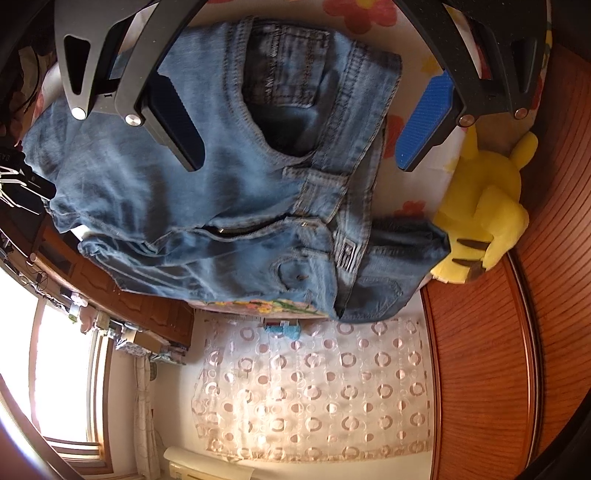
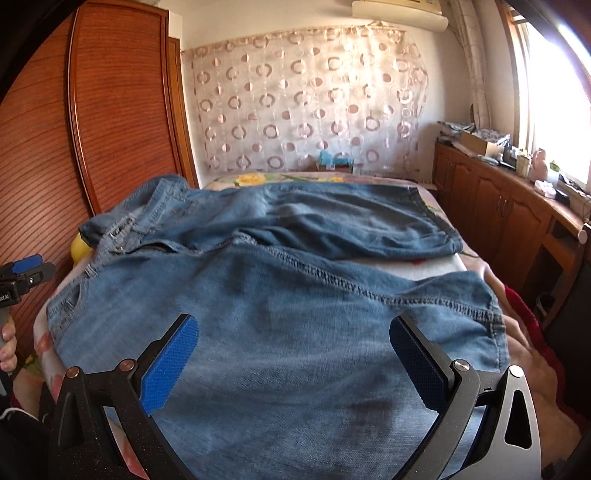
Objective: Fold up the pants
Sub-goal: 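Lower the left tool onto the jeans waistband and close it while the right tool approaches the leg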
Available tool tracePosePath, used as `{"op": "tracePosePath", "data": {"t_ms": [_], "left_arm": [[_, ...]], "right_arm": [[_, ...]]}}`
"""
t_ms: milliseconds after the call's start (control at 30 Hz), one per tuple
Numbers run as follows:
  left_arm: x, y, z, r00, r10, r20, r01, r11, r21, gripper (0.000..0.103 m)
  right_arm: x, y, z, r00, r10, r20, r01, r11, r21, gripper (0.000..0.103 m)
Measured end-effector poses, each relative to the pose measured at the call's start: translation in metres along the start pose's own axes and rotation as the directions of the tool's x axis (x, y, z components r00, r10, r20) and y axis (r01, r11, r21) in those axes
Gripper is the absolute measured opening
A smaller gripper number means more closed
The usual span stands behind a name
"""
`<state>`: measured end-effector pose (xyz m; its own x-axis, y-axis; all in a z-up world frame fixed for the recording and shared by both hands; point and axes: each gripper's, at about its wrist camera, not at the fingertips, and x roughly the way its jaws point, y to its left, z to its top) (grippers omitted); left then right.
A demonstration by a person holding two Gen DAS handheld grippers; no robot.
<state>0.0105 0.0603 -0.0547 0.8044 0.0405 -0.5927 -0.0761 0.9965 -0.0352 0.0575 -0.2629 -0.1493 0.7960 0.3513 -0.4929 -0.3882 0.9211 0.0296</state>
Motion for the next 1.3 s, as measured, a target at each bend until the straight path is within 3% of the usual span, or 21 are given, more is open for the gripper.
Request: {"op": "tracePosePath", "data": {"t_ms": [500, 667, 833, 933, 1100, 1233, 1300], "left_arm": [[0.009, 0.059, -0.027, 0.996, -0.027, -0.084, 0.020, 0.997, -0.072, 0.102], [0.010, 0.068, -0.038, 0.993, -0.033, -0.111, 0.025, 0.997, -0.073, 0.091], [0.007, 0.073, -0.049, 0.986, -0.077, -0.148, 0.066, 0.995, -0.076, 0.064], [0.007, 0.074, -0.054, 0.981, -0.098, -0.166, 0.085, 0.993, -0.082, 0.055], [0.008, 0.071, -0.064, 0.974, -0.121, -0.192, 0.106, 0.990, -0.087, 0.055], [0.007, 0.066, -0.065, 0.978, -0.103, -0.184, 0.092, 0.993, -0.069, 0.055], [0.007, 0.065, -0.065, 0.978, -0.105, -0.181, 0.096, 0.993, -0.062, 0.048]], "right_arm": [[-0.002, 0.002, -0.014, 0.988, -0.032, -0.152, 0.023, 0.998, -0.062, 0.103], [-0.016, 0.005, -0.015, 0.987, -0.052, -0.152, 0.039, 0.996, -0.085, 0.103], [-0.033, 0.007, -0.021, 0.990, -0.043, -0.137, 0.031, 0.996, -0.089, 0.103], [-0.038, 0.008, -0.025, 0.991, -0.042, -0.124, 0.031, 0.996, -0.089, 0.103], [-0.048, 0.007, -0.032, 0.993, -0.040, -0.113, 0.030, 0.996, -0.089, 0.103], [-0.047, 0.004, -0.037, 0.994, -0.037, -0.105, 0.028, 0.996, -0.088, 0.103], [-0.048, 0.004, -0.037, 0.994, -0.037, -0.103, 0.028, 0.996, -0.088, 0.103]]}}
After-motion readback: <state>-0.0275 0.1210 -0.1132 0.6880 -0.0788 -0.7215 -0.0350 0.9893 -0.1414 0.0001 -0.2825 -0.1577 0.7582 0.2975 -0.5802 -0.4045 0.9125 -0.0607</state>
